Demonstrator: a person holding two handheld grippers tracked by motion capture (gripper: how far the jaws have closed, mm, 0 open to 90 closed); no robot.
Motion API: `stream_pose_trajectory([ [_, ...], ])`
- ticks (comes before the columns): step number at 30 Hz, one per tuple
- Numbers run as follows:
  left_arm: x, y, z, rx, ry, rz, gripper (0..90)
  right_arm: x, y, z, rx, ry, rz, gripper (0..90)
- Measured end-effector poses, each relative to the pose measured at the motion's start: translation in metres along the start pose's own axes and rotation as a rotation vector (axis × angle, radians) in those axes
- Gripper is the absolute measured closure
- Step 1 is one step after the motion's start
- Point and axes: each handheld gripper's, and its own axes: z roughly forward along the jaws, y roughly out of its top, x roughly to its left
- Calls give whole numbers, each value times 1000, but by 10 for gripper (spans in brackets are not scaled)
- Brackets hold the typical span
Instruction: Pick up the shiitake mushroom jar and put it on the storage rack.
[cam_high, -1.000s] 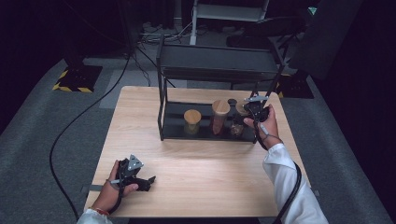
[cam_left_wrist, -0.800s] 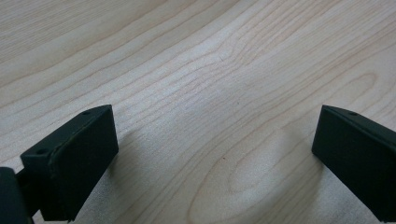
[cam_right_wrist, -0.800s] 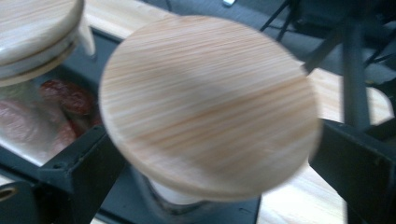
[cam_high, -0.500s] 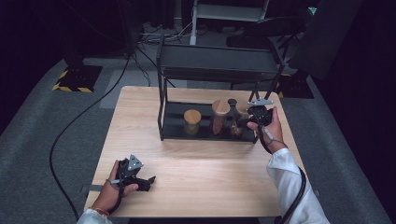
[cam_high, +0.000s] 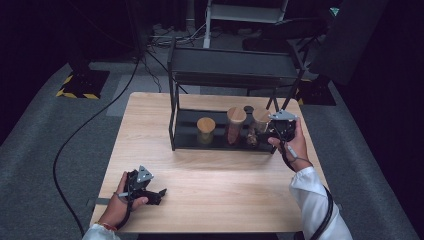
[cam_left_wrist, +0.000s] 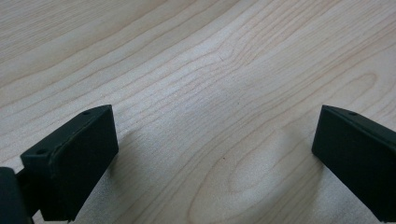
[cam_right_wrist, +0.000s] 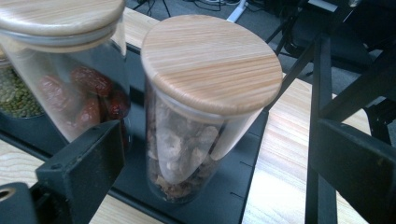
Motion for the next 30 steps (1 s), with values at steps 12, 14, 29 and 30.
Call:
stream_pose_trajectory([
  [12, 0, 0, 0, 0, 0, 0, 0, 6, -13, -14, -19, 16, -27, 29],
  [14, 0, 0, 0, 0, 0, 0, 0, 8, -15, -16, -23, 18, -37, 29],
  [29, 0, 0, 0, 0, 0, 0, 0, 13, -40, -31, -59, 28, -90, 29],
  [30, 0, 0, 0, 0, 0, 0, 0, 13, -42, -31, -60, 29, -96, 29],
])
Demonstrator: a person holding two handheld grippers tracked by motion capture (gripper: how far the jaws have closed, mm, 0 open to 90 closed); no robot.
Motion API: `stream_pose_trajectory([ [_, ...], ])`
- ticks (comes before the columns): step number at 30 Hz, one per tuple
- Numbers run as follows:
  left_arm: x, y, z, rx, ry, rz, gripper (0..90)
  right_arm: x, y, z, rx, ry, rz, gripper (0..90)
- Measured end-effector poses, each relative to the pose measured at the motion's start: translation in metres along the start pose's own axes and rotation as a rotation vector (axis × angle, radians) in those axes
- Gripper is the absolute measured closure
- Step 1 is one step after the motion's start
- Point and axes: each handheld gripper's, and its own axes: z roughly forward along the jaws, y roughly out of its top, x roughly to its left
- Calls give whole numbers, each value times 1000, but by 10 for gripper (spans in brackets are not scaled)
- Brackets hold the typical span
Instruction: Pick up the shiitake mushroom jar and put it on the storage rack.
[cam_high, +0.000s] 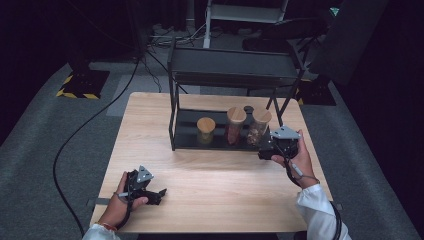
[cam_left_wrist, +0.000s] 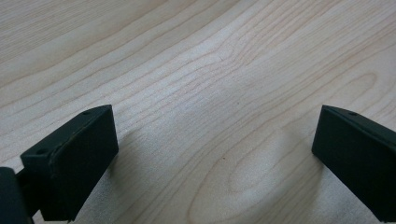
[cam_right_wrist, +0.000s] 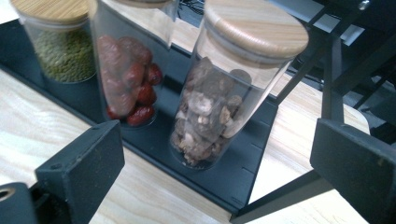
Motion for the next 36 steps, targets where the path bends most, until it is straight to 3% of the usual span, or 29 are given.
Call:
stream_pose_trajectory([
  [15, 0, 0, 0, 0, 0, -1, 0, 5, -22, -8, -14, 13, -50, 29],
  [36, 0, 0, 0, 0, 0, -1, 0, 5, -48, -5, 34, 26, -72, 29],
])
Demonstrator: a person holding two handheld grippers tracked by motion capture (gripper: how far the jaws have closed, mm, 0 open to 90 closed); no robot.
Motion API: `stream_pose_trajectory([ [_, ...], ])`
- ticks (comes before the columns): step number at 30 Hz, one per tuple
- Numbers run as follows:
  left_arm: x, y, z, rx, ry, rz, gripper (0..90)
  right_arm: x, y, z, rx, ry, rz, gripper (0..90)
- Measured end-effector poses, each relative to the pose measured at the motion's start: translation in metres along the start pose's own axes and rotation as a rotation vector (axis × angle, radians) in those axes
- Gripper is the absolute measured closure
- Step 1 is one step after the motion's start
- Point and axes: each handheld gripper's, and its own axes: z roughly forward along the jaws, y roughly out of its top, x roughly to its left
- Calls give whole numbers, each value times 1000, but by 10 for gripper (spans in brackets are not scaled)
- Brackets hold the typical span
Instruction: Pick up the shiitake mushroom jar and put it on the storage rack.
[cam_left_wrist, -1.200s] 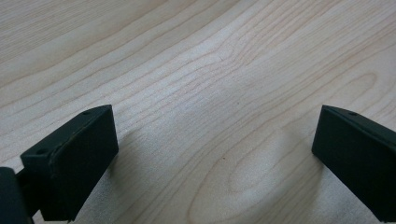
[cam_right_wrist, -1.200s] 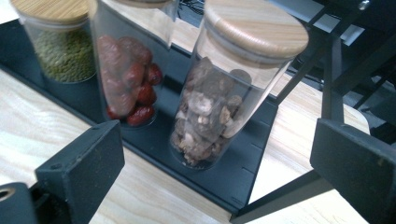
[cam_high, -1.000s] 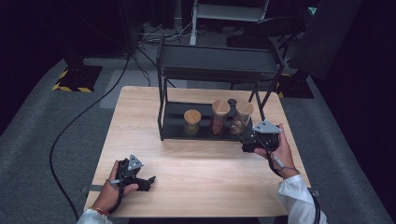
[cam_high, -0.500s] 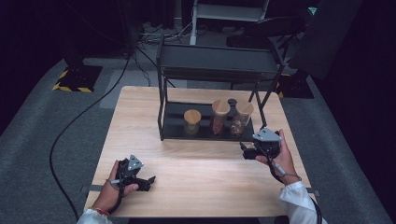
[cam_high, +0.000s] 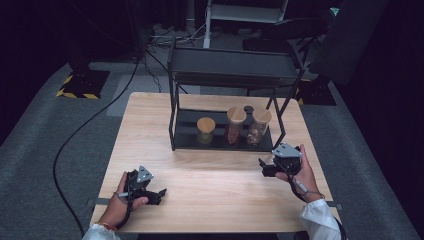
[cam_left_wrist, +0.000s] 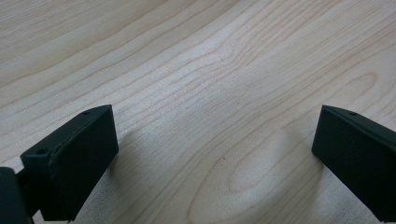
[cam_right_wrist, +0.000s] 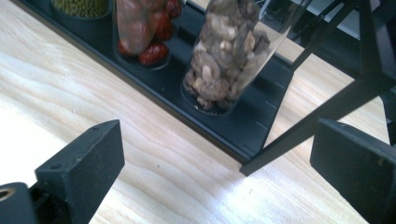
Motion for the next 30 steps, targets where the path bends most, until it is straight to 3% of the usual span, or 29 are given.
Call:
stream_pose_trajectory([
  [14, 0, 0, 0, 0, 0, 0, 0, 2, -11, 3, 43, 21, -50, 28],
  [30, 0, 0, 0, 0, 0, 0, 0, -3, -25, 8, 95, 60, -51, 28],
])
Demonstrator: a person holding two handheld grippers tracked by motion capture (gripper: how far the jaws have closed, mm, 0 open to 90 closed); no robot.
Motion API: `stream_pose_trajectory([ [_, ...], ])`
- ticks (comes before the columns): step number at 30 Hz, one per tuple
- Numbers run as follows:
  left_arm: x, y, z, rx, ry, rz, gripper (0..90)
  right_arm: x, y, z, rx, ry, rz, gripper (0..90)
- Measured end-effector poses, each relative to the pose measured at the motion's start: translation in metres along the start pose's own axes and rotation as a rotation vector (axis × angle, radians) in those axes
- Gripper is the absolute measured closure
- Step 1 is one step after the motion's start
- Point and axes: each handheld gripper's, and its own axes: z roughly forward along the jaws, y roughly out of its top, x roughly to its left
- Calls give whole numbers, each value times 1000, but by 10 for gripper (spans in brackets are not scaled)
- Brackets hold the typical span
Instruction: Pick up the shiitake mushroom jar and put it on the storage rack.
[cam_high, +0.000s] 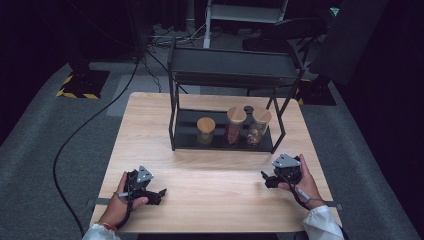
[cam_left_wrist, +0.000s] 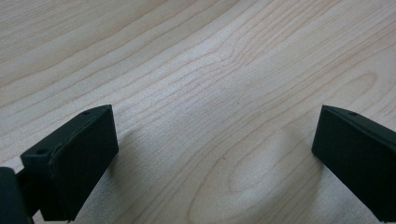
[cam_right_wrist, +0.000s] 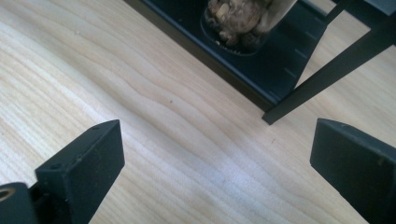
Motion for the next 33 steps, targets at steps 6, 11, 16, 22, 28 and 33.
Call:
stream_pose_trajectory([
  [6, 0, 0, 0, 0, 0, 0, 0, -7, -9, 1, 12, 21, 31, 28],
  [11, 0, 0, 0, 0, 0, 0, 0, -18, -20, 3, 24, 42, 79, 28],
  [16, 0, 0, 0, 0, -1, 0, 0, -23, -30, 4, 52, 54, 115, 28],
  [22, 0, 0, 0, 1, -3, 2, 0, -31, -43, 2, 52, 85, 166, 24],
  [28, 1, 0, 0, 1, -4, 3, 0, -39, -55, 0, 43, 107, 228, 12],
  [33, 0, 0, 0, 2, -3, 1, 0, -43, -62, -1, 36, 127, 263, 3],
])
